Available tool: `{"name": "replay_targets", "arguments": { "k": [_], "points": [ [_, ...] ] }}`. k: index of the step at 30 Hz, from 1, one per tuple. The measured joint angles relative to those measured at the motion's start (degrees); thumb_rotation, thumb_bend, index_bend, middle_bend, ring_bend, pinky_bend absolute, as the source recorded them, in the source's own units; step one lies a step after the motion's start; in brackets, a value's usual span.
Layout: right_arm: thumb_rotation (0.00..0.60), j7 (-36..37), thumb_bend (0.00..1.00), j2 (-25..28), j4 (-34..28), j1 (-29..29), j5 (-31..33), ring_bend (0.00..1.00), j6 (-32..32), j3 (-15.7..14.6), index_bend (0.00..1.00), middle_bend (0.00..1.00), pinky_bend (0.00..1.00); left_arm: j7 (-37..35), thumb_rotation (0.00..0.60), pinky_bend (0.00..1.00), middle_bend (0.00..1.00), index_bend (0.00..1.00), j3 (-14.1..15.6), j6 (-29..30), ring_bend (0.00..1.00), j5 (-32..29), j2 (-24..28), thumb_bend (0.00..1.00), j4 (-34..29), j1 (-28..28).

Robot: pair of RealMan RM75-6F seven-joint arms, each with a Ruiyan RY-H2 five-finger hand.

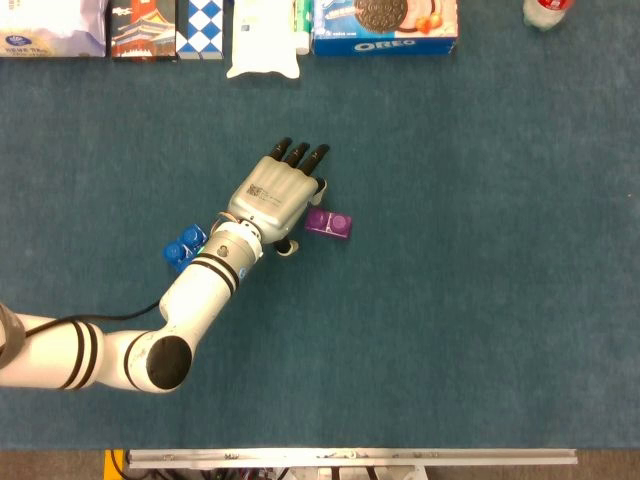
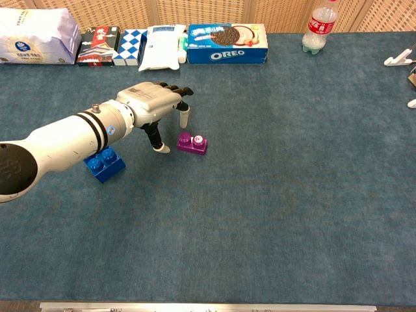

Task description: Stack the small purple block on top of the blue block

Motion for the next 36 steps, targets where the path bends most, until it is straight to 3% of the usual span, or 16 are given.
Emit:
{"name": "replay_targets", "arguments": {
  "k": [20, 36],
  "points": [
    [0.6, 0.4, 0.55, 0.2, 0.0, -0.2, 0.3, 0.21, -0.3, 0.2, 0.37, 0.32, 0.16, -2.0, 0.6, 0.03, 0.0, 0.41, -0.5, -0.6, 0.0, -2.0, -4.8, 0.15, 7.2, -1.8],
    [0.6, 0.0, 0.55, 0.3, -0.2, -0.1, 0.4, 0.21, -0.6, 0.2, 0.37, 0.32, 0.16, -3.1, 0.6, 0.03, 0.0, 0.42, -1.3, -0.7, 0.0, -4.6, -6.4, 0.15, 9.1, -2.2]
  ]
}}
